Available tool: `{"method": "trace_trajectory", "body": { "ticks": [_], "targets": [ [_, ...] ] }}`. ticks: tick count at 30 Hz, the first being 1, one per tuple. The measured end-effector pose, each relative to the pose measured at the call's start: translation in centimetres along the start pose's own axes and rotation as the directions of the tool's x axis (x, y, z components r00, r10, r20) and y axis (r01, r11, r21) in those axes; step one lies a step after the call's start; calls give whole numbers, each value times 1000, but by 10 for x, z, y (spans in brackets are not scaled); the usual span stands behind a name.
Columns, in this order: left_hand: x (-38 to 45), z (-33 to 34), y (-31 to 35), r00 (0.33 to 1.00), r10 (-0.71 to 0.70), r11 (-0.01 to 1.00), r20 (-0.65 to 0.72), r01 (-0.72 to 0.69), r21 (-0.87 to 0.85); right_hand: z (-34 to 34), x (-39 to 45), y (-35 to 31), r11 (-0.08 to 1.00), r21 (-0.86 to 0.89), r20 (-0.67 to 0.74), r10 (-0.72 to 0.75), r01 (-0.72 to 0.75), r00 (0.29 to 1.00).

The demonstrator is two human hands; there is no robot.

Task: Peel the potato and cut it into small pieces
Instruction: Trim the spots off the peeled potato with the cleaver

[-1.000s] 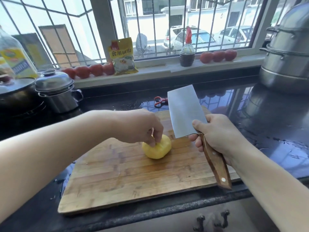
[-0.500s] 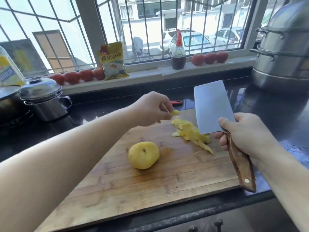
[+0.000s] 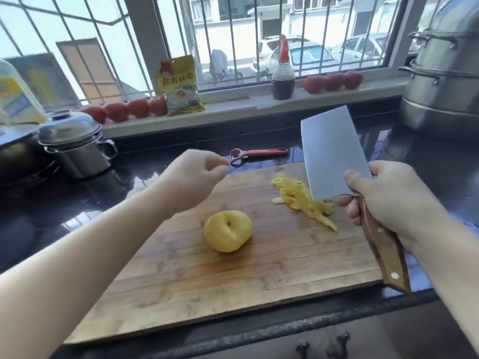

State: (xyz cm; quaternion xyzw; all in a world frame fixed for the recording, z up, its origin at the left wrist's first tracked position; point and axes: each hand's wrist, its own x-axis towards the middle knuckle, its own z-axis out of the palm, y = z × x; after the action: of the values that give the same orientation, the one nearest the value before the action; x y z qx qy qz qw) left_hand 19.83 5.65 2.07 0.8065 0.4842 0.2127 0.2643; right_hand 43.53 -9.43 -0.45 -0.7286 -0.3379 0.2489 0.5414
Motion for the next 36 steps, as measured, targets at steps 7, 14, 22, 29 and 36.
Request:
{"method": "trace_trajectory", "body": {
  "ticks": [7,14,22,29,36],
  "targets": [
    [-87,33,-53,999,-43,998,-2,43,-36,56,-21,-35,993,-93,363,-32,71,931],
    [-86,47,-66,994,55,998,-96,-58,-28,76,-41,-62,803,-458,461,-151,380,875],
    [-87,48,-69,988,101,994,-115,-106,-36,82,-55,-69,514,-687,492,-192,514,849],
    [-84,50,-74,984,141,988,-106,-146,-40,96,-68,-71,314,-781,476,-259,540,840],
    [-81,50,-76,980,171,985,-103,-173,-20,105,-57,-74,196,-797,544,-174,571,821]
  ]
}}
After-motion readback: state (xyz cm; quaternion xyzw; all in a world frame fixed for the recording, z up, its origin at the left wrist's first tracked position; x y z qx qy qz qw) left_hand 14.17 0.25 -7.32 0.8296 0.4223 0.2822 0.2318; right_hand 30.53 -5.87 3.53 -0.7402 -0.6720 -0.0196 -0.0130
